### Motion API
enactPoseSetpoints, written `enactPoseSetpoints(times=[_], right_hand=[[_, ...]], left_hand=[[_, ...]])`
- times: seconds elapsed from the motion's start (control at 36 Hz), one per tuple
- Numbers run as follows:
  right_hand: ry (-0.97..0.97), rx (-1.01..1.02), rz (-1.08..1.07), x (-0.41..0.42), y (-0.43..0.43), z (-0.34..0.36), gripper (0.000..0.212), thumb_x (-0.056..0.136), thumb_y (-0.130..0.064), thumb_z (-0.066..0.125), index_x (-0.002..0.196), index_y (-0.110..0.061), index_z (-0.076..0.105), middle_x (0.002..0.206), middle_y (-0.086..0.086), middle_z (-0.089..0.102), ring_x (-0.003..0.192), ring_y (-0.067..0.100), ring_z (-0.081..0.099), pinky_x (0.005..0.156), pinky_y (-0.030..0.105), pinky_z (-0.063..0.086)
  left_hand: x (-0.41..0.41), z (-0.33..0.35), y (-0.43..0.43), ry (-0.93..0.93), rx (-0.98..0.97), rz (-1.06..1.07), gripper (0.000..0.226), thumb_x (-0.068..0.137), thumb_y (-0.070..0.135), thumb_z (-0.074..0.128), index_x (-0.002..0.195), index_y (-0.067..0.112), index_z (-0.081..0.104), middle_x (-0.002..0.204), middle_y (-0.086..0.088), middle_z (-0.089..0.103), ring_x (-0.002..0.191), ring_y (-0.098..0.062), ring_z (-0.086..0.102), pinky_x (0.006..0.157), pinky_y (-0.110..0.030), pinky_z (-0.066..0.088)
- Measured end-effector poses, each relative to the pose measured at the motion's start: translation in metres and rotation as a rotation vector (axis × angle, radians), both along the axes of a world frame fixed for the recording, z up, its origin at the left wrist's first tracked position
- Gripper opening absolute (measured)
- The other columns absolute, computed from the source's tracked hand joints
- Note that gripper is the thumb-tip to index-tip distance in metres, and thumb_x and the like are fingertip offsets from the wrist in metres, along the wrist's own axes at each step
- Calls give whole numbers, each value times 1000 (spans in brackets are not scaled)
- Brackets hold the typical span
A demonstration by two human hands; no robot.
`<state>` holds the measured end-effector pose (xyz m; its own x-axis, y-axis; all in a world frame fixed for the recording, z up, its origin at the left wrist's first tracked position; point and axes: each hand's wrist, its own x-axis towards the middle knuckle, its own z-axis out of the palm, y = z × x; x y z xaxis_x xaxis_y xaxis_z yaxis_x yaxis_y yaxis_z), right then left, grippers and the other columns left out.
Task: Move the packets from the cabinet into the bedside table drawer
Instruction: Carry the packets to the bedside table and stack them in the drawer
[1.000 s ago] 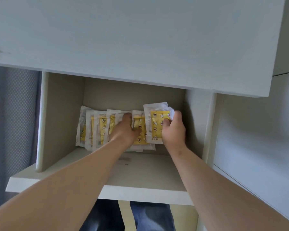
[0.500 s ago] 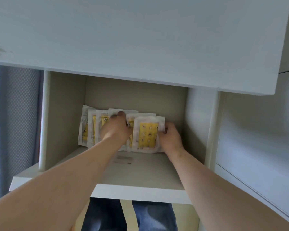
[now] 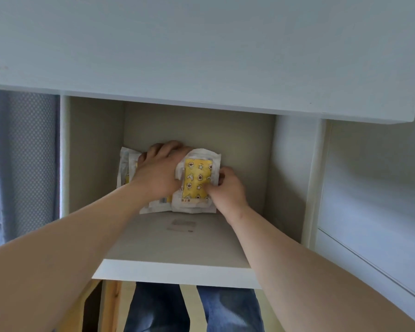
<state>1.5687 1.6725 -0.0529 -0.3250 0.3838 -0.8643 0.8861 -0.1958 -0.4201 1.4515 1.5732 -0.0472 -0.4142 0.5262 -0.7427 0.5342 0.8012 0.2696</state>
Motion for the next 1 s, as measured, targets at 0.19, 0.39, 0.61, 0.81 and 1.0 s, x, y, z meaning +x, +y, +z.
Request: enactPoseSetpoints(times=[0.19, 0.39, 0.61, 0.81, 1.0], right_hand=[[-46, 65, -113, 4, 10, -1, 24, 88, -12, 61, 111, -7, 56, 97, 3, 57, 90, 18, 55, 79, 28, 46], [-172, 84, -66, 20, 22, -4, 17, 88, -12, 62, 102, -7, 54, 107, 11, 61, 85, 20, 53, 71, 28, 44], [-163, 135, -36, 20, 24, -2, 26, 89, -8, 59, 114, -3, 52, 116, 14, 59, 96, 26, 56, 71, 26, 41], [-179, 102, -28, 22, 25, 5, 32, 87, -13, 63, 116, -5, 52, 118, 12, 58, 106, 28, 58, 71, 26, 42], [-150, 85, -51, 21, 23, 16, 31, 87, -14, 60, 115, -7, 50, 121, 14, 55, 102, 27, 57, 70, 27, 43]], left_hand=[[20, 2, -3, -3, 7, -68, 46, 97, 47, 33, 143, 38, 32, 156, 8, 6, 144, -19, -11, 115, -49, -3], [38, -5, 7, 158, -36, -266, 69, 93, 50, 43, 148, 39, 3, 157, 3, -3, 144, -27, -16, 110, -61, -7], [38, -13, 13, 232, -33, -318, 84, 86, 58, 49, 148, 39, -5, 154, 1, 11, 145, -26, -7, 108, -65, -4], [34, -2, 15, 175, -88, -320, 74, 93, 55, 37, 148, 38, -9, 158, 5, -7, 144, -30, -17, 109, -63, -7], [18, 6, 2, 159, -254, -123, 86, 88, 58, 46, 150, 26, -5, 159, 0, -4, 145, -25, -13, 111, -61, -2]])
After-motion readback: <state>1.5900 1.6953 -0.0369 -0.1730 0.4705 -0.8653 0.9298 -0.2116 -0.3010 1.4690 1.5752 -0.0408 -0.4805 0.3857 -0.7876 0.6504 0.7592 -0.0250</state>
